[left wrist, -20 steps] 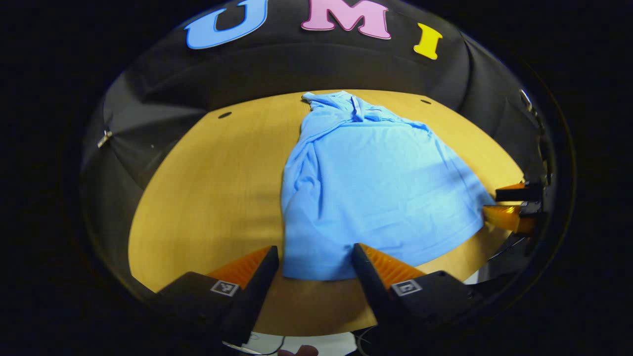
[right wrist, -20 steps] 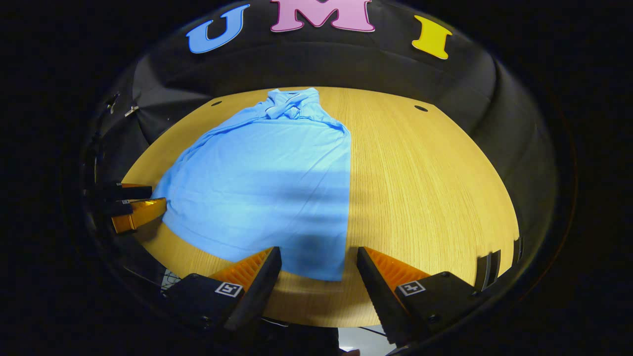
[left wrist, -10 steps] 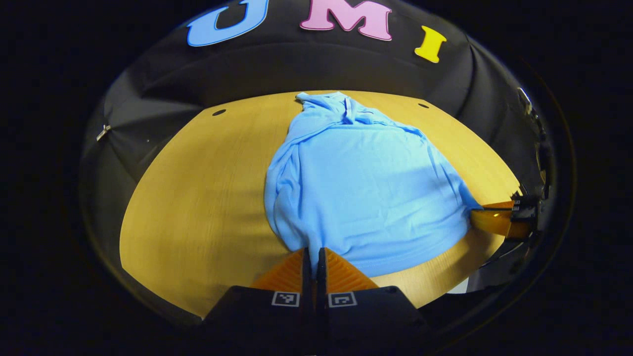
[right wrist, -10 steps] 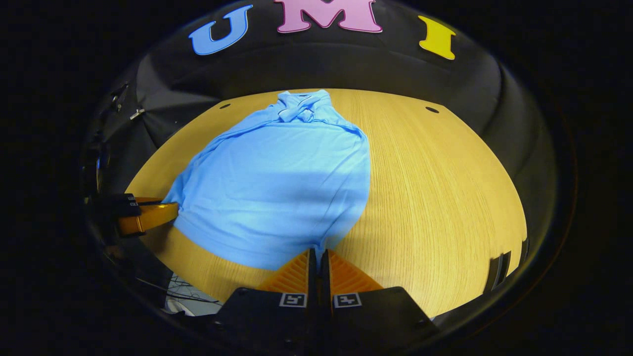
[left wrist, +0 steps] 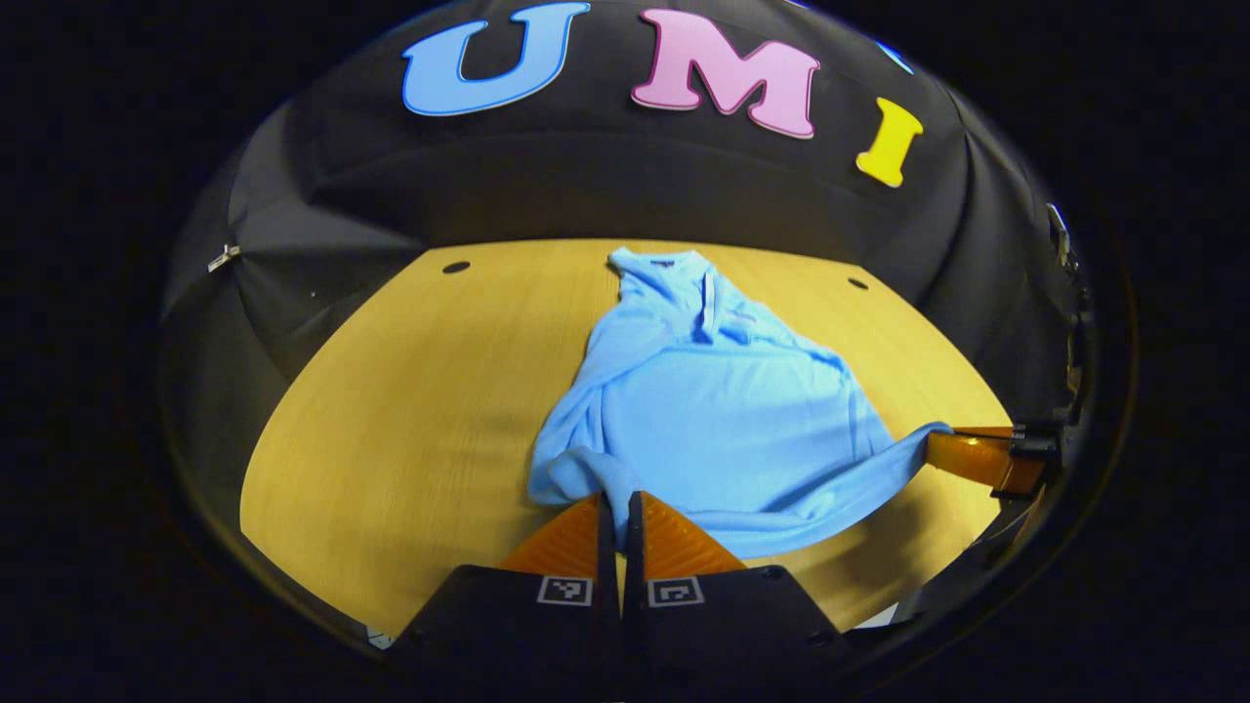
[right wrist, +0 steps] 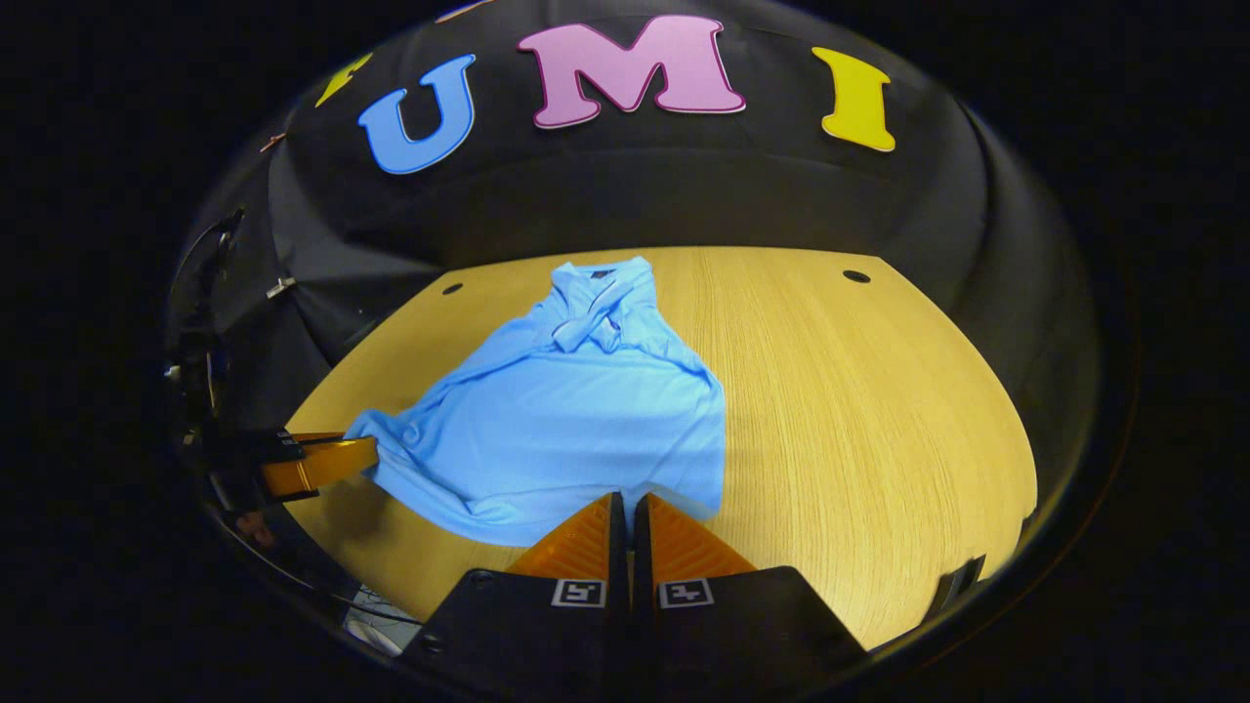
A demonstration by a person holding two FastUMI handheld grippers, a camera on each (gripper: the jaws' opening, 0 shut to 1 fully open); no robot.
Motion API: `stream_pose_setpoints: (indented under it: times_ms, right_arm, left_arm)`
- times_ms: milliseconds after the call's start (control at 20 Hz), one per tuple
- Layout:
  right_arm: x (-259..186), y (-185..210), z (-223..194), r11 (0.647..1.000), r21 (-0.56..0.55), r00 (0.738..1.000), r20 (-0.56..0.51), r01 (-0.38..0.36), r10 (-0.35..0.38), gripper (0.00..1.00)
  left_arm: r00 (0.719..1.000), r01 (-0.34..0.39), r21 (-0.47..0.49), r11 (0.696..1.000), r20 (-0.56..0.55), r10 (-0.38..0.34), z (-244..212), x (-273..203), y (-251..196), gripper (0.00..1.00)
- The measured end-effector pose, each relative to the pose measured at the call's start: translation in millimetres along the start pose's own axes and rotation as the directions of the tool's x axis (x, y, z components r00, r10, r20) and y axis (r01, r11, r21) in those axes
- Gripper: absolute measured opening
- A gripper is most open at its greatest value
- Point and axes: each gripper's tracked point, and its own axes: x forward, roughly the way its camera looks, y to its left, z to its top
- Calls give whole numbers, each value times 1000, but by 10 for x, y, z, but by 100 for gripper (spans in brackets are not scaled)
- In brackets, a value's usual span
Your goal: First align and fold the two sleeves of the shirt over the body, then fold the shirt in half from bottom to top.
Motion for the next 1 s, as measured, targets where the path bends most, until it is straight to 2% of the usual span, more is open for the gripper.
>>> stream_pose_setpoints:
  times_ms: [350,500,750,1000]
  right_arm:
    - [458,-261,843,998,55,994,112,-2,-4,5]
    - [706,-343,1148,999,42,989,148,0,-7,5]
    - [1235,-410,1576,1000,26,983,184,-7,2,5]
    - [1697,-452,1866,1000,29,980,199,1,-7,5]
  left_arm:
    - [986,-26,-5,1000,166,26,1056,430,-81,6]
    - [975,-41,-27,999,219,46,1434,674,-10,6]
    - [965,-59,-54,997,252,71,1853,1216,94,6]
    - [964,-79,-72,994,248,95,2086,1654,157,6]
